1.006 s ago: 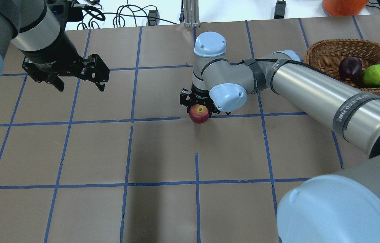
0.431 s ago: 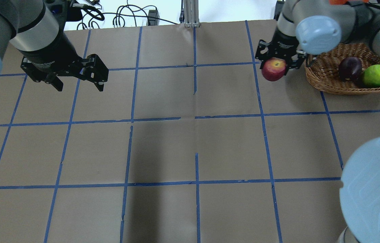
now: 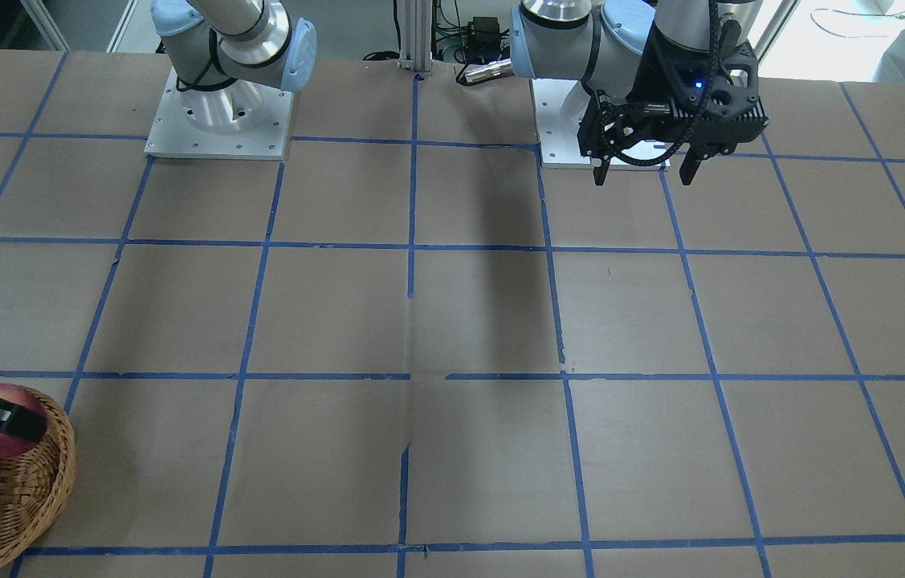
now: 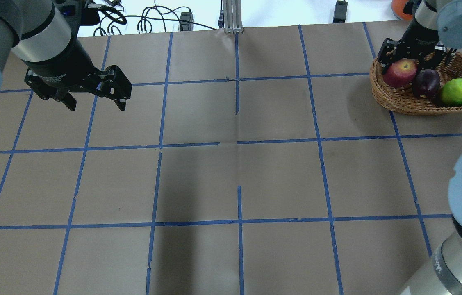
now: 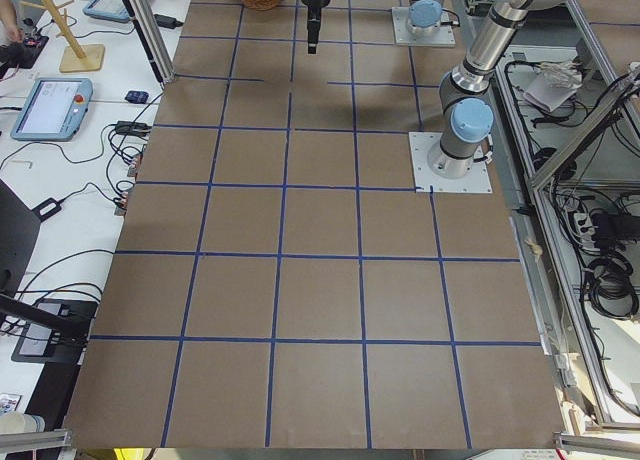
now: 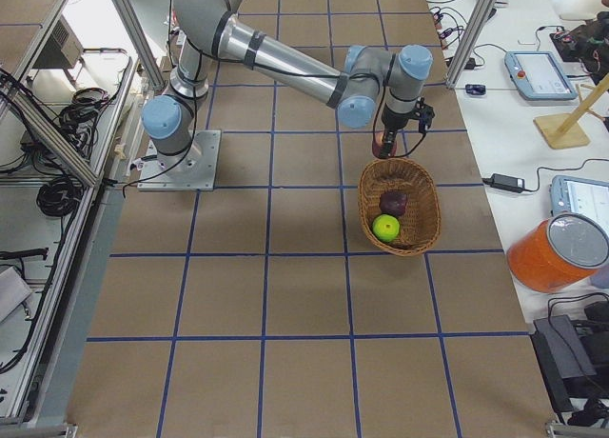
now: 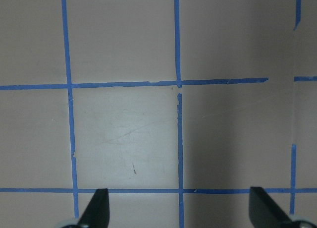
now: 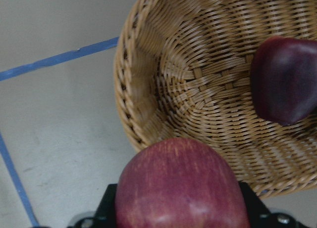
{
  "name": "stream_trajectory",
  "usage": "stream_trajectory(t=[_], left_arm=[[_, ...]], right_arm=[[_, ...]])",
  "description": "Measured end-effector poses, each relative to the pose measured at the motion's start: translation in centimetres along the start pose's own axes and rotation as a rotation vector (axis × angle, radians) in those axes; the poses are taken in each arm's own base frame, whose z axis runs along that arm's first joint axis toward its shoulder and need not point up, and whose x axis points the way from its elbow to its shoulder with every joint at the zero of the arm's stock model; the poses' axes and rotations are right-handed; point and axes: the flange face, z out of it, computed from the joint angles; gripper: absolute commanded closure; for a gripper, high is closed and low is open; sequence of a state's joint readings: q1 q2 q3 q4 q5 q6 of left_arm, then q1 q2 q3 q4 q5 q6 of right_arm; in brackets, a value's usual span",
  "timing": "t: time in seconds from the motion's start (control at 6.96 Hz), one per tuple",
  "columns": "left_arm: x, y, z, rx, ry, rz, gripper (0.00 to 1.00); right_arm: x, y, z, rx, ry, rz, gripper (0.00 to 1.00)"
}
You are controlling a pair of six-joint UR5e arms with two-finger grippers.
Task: Put all apples into basket
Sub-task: 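Lower the red apple into the basket and open the right gripper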
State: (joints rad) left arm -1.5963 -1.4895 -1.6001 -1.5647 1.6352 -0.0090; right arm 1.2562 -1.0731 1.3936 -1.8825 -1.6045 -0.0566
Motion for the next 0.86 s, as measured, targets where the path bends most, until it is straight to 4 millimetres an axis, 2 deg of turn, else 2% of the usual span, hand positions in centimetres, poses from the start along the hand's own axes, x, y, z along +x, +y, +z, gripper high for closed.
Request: stream_trajectory(t=[0.14, 0.29, 0.43, 0.58, 0.72, 0.86], left_arm=[[0.0, 0.0, 0.0, 0.0, 0.0, 0.0, 0.0], [0.0, 0.0, 0.0, 0.0, 0.0, 0.0, 0.0], [0.0, 0.0, 0.0, 0.0, 0.0, 0.0, 0.0], [0.0, 0.0, 0.0, 0.0, 0.0, 0.0, 0.0], [0.0, 0.0, 0.0, 0.0, 0.0, 0.001, 0.0], [0.0, 0.0, 0.0, 0.0, 0.0, 0.001, 0.0]], right_arm=[[1.4, -1.2, 1.8, 0.01, 0.003, -0.023, 1.0], [1.9, -1.9, 3.5, 0.01, 0.004, -0.037, 1.0], [2.1, -2.4, 4.8, 0.005, 0.004, -0.041, 0.65], [2.3, -2.6, 6.0, -0.006, 0.007, -0.041, 0.07], [2.6, -2.8, 7.0, -0.006, 0.02, -0.039, 0.0], [2.9, -3.0, 7.1, 0.011, 0.045, -0.04, 0.0]])
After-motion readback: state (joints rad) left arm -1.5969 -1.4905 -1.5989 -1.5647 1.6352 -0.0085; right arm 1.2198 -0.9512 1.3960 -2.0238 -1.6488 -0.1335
